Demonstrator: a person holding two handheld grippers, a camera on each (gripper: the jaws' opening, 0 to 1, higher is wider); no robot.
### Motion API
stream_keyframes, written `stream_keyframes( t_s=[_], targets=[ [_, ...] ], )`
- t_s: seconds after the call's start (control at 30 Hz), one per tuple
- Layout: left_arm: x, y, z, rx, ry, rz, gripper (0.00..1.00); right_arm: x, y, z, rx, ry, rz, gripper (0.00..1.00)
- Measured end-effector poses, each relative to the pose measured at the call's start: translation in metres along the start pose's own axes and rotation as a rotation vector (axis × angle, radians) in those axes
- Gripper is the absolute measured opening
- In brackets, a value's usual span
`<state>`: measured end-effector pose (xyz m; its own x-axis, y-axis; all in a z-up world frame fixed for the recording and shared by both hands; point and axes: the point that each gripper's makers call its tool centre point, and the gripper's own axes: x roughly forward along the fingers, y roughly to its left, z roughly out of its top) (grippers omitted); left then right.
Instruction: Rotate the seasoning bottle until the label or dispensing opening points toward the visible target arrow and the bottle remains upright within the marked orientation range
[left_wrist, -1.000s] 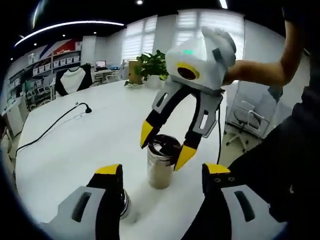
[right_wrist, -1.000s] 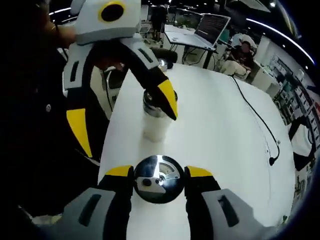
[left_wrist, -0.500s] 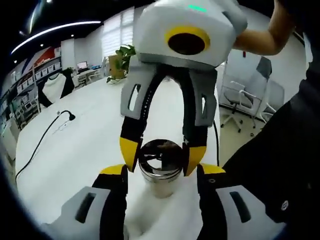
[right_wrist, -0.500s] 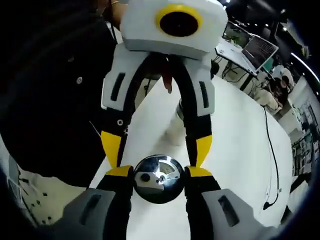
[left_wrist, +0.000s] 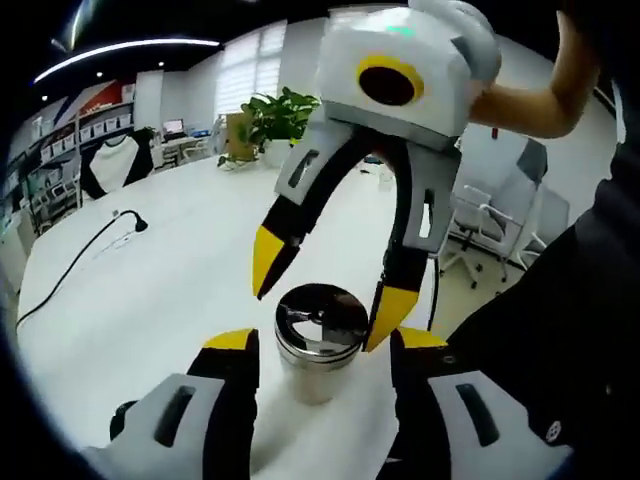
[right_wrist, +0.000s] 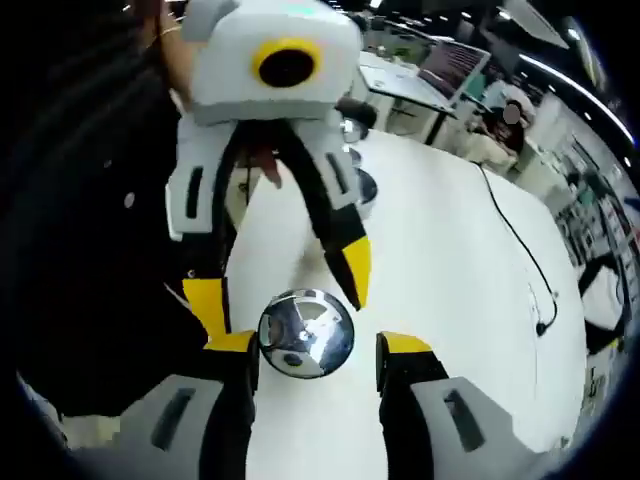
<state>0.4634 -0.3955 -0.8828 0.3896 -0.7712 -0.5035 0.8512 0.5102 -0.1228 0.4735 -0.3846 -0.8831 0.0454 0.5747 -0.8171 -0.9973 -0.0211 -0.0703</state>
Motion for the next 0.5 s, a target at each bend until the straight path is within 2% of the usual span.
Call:
stream_keyframes(
  t_s=[0.07,0.13,0.2,0.23,0.27,0.3,0.33,0.37,0.4,0.43,0.5],
  targets=[
    [0.004,-0.002,0.000,0.002,-0.004,-0.009,0.53,-0.007,0.001,0.001,0.128,-0.047,-0.013,0.47],
    [0.008,-0.003,-0.003,0.008,0.005,-0.013,0.51,-0.014,0.002,0.003,0.211,-0.086,-0.027,0.44],
    [0.011,0.000,-0.007,0.004,0.012,-0.004,0.48,-0.018,0.002,0.001,0.295,-0.092,-0.043,0.43],
    [0.011,0.004,-0.008,-0.017,0.005,0.012,0.47,-0.019,0.001,-0.002,0.367,-0.086,-0.071,0.43],
    [0.013,0.011,-0.008,-0.081,-0.020,0.063,0.43,-0.018,0.000,-0.004,0.471,-0.085,-0.108,0.44],
    [0.015,0.004,-0.008,-0.119,-0.030,0.025,0.43,-0.016,0.000,-0.004,0.535,-0.093,-0.120,0.44],
    [0.017,0.010,-0.009,-0.103,-0.034,0.063,0.43,-0.014,0.001,0.000,0.591,-0.132,-0.121,0.43],
    [0.018,0.009,-0.011,-0.133,-0.035,0.081,0.43,-0.012,0.002,0.006,0.641,-0.170,-0.119,0.43],
    [0.019,0.010,-0.008,-0.137,-0.054,0.092,0.43,-0.011,0.003,0.008,0.658,-0.182,-0.117,0.43],
    [0.017,0.008,-0.011,-0.126,-0.047,0.088,0.43,-0.009,0.004,0.012,0.689,-0.202,-0.117,0.43],
    [0.017,0.010,-0.010,-0.139,-0.057,0.109,0.43,-0.002,0.002,0.013,0.698,-0.183,-0.165,0.41]
  ],
)
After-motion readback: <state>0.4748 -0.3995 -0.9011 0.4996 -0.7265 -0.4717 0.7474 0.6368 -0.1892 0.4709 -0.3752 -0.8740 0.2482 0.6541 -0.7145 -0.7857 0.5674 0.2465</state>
